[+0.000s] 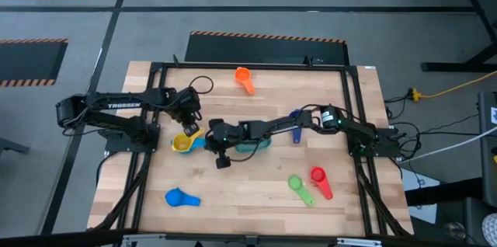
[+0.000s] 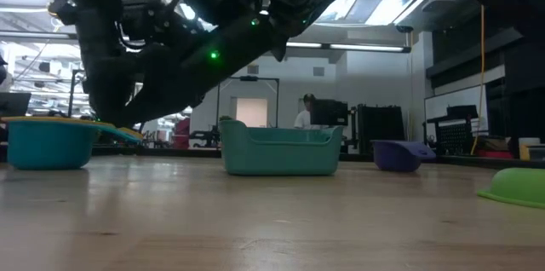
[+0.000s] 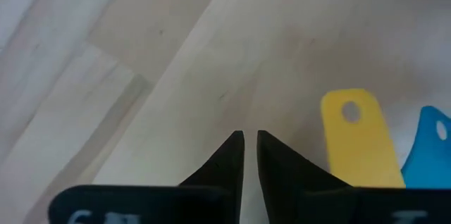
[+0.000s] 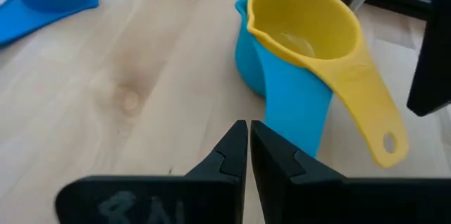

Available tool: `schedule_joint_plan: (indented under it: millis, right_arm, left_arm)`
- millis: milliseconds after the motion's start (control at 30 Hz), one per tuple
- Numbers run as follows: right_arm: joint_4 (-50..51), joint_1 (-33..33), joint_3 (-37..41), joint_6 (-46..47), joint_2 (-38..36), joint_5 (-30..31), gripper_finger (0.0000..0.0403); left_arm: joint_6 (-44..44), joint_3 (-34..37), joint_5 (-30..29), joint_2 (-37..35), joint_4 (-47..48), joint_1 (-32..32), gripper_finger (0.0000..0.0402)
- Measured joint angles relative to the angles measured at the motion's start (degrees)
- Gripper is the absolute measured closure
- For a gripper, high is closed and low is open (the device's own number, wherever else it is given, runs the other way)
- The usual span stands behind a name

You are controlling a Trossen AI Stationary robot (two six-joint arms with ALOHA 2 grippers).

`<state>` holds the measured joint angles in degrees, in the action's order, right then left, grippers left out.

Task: Nest measuring cups in basket
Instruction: Stack the yellow measuring cup on top of the light blue measuring cup

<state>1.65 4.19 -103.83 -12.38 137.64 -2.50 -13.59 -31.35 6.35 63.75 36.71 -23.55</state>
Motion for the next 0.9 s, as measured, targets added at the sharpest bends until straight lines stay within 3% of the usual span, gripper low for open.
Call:
schedule_joint_plan:
  millis: [600,767,900]
  right_arm:
    - [-0.54,-0.17,0.15,-0.13,2.12,-3.07,0.0379]
    - [-1.0,-0.67,0.02,-0.13,1.95,2.62,0.0379]
    - [0.08,-1.78,0.04,0.34,1.97,3.6,0.0379]
  left_arm:
    - [-1.04,0.2,2.25,0.0,-3.4,1.99,0.0398]
    - [-1.02,0.2,2.34,0.0,-3.36,3.91,0.04]
    - [-1.11,0.2,2.38,0.0,-3.4,5.53,0.0398]
